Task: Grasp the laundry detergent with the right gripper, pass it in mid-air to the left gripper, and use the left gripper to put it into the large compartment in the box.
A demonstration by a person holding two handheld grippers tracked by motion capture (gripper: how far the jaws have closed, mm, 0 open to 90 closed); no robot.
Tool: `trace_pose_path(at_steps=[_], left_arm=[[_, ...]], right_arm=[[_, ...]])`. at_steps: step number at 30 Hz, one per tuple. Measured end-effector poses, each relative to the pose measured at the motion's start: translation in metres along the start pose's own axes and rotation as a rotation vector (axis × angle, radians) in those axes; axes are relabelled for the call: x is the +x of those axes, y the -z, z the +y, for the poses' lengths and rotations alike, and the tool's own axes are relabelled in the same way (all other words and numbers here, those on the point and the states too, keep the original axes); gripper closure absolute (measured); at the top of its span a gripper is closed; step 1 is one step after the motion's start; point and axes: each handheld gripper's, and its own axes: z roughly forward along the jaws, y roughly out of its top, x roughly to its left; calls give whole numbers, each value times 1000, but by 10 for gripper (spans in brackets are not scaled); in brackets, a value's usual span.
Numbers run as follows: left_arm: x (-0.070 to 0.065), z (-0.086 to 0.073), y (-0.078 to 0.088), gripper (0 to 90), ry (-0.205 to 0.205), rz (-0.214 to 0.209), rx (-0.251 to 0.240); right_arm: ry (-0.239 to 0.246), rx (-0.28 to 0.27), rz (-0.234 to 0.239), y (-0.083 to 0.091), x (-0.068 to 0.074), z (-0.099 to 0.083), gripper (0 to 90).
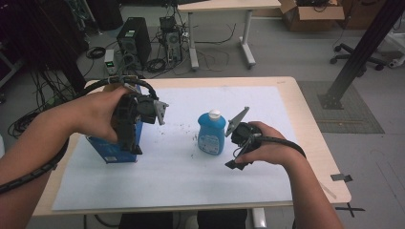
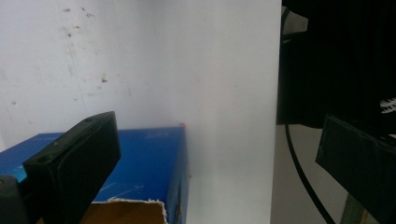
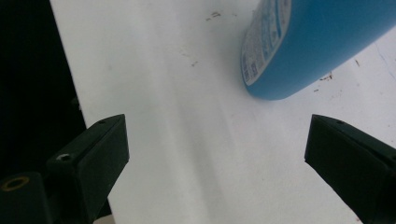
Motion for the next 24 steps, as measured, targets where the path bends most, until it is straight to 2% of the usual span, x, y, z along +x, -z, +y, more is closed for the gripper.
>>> trace_pose_path(at_steps=[5, 7, 12, 15, 16, 17, 24], left_arm=[[-2, 0, 0, 2, 1, -8, -3], [-3, 0, 1, 2, 0, -7, -7], [-5, 3, 3, 2, -15, -5, 2], [-5, 6, 2, 2, -22, -8, 19], [-5, 6, 2, 2, -22, -8, 19], [-6, 7, 1, 2, -27, -7, 27], [-7, 9, 0, 1, -33, -9, 31]], right_arm=[[-48, -44, -16, -9, -9, -11, 67], [-82, -78, -18, -14, -15, -19, 67], [-104, -118, -26, -19, -20, -26, 67], [-136, -170, -22, -23, -25, -30, 67], [-136, -170, -22, -23, -25, -30, 67], [-143, -202, -25, -24, -26, -30, 67], [-149, -269, -24, -26, -28, -27, 55]])
